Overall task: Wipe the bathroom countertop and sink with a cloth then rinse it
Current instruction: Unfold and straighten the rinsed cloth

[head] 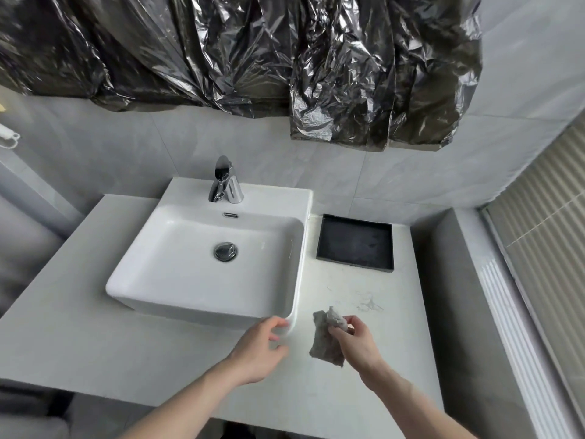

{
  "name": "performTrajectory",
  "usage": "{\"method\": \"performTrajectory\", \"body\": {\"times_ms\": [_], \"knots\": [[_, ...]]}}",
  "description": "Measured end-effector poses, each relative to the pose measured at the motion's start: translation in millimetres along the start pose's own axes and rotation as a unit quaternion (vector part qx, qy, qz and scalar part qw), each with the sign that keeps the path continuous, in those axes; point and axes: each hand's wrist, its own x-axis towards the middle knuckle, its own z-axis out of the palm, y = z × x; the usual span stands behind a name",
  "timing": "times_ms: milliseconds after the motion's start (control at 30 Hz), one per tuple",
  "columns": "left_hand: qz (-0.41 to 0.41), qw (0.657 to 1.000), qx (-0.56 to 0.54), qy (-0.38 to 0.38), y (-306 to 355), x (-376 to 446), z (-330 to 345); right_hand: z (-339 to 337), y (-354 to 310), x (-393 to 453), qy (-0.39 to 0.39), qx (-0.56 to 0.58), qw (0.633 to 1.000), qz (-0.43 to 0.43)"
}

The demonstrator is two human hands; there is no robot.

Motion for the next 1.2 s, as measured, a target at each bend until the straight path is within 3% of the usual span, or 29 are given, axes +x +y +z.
{"method": "performTrajectory", "body": {"times_ms": [133,267,367,467,667,867,1200], "knots": [[0.030,0.993,-0.113,-0.024,53.5,30.7,-16.7,-22.9,-48.6,-2.4,-0.055,0.077,0.995,-0.043],[-0.009,0.952,-0.289,-0.103,90.9,68.7,-23.6,-45.1,-83.5,-2.3,-0.095,0.148,0.982,-0.063],[-0.022,0.939,-0.310,-0.145,106.8,92.9,-22.8,-59.3,-94.6,6.7,-0.077,0.171,0.980,-0.064],[-0.026,0.941,-0.315,-0.117,113.9,115.8,-17.6,-71.6,-95.7,22.9,-0.033,0.158,0.985,-0.057],[-0.072,0.948,-0.291,-0.109,123.0,170.5,-9.8,-82.7,-92.5,72.1,0.014,0.144,0.989,-0.031],[-0.093,0.980,-0.147,-0.093,124.1,237.6,-2.5,-84.3,-86.0,138.8,0.080,0.083,0.993,0.002],[-0.006,1.000,0.020,-0.005,151.2,341.0,-1.6,-93.7,-101.3,255.7,0.138,-0.081,0.986,-0.045]]}}
